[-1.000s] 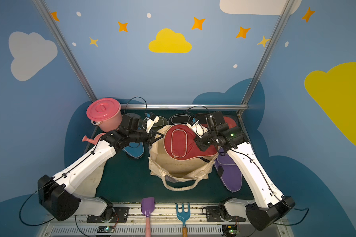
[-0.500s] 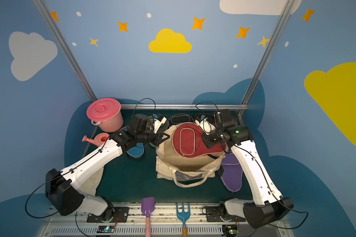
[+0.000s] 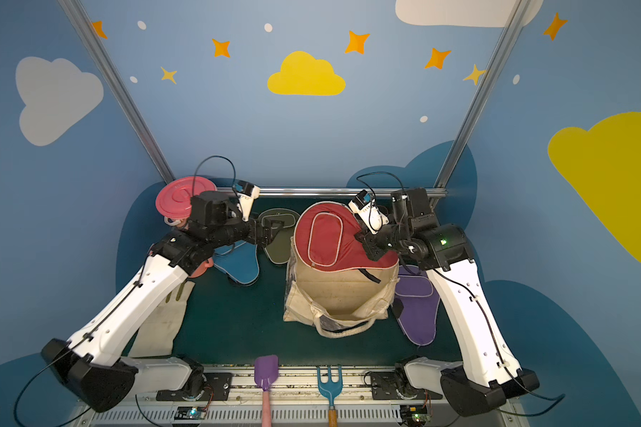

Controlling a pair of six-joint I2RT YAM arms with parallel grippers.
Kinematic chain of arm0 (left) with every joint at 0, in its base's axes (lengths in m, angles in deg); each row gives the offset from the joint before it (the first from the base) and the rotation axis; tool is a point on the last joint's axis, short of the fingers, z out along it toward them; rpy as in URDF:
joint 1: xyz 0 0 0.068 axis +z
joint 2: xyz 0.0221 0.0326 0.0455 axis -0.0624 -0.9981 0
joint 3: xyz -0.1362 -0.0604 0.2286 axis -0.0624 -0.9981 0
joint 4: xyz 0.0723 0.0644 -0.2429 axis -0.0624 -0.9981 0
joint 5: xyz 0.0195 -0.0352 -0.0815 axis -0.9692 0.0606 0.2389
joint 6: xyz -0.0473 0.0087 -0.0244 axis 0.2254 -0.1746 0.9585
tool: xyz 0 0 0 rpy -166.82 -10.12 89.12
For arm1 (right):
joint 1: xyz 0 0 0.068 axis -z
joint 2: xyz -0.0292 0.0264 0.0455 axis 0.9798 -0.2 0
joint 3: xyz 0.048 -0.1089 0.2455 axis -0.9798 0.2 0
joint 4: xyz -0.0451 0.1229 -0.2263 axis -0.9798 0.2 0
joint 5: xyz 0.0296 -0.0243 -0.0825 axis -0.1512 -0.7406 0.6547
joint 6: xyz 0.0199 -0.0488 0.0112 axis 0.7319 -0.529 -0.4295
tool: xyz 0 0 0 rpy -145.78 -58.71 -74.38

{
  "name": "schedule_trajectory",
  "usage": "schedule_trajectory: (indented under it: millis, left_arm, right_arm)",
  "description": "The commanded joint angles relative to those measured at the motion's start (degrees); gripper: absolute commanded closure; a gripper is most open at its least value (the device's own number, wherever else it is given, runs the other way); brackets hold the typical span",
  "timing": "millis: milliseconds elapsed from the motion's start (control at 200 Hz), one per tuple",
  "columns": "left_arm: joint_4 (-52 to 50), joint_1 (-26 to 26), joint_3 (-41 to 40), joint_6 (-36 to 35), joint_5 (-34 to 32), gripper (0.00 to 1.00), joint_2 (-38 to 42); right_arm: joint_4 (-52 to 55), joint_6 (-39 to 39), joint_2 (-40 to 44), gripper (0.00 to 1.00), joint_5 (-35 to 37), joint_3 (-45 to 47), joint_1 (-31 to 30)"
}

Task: Remove the ping pong set from the canvas bag
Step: Move the canvas bag to the center of the board.

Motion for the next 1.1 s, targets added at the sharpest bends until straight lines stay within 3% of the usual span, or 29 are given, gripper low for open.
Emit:
schedule_trajectory:
  millis: [0,205,491,566,631,686,876,941,986,1016,1096]
  left_arm:
    - [-1.0,1.9,1.6,0.2,7.7,0.0,3.5]
    - [4.0,2.9,-1.5,3.5,25.9,0.0,6.9]
    - [10.1,3.0,-6.8,8.1,31.3,0.02,7.9]
    - [12.7,2.9,-8.1,9.0,34.0,0.24,8.4]
    - [14.6,3.0,-9.0,9.7,35.0,0.67,9.2]
    - [14.8,3.0,-9.5,9.7,34.8,0.95,9.9]
    - [11.4,5.2,-8.5,9.2,31.8,0.96,14.5]
    - [7.8,8.7,-6.9,9.9,31.3,0.97,16.4]
    - [4.0,11.7,-4.8,9.9,31.3,0.97,17.5]
    - [1.3,13.8,-3.3,10.0,31.4,0.97,18.0]
    - [-5.3,20.3,0.7,10.7,32.7,0.97,18.9]
  right_arm:
    - [-5.3,2.3,1.7,1.0,-6.6,-3.5,-1.1]
    - [-7.8,3.3,-0.3,1.0,-13.0,-6.6,-2.6]
    - [-8.5,2.7,-3.2,1.0,-15.5,-10.6,-6.0]
    - [-8.9,2.7,-3.3,1.0,-15.8,-10.4,-6.3]
    - [-9.3,3.0,-3.6,1.0,-16.3,-10.1,-6.5]
    - [-9.5,3.2,-3.9,1.0,-16.6,-10.1,-6.6]
    - [-9.3,4.1,-5.2,1.0,-16.6,-11.1,-6.7]
    - [-7.5,3.5,-6.0,0.76,-15.5,-12.6,-6.7]
    - [-6.2,3.2,-6.2,0.46,-14.1,-13.2,-6.7]
    - [-5.5,2.9,-6.2,0.32,-13.2,-13.4,-6.6]
    - [-4.3,2.4,-5.4,0.18,-10.4,-13.1,-6.5]
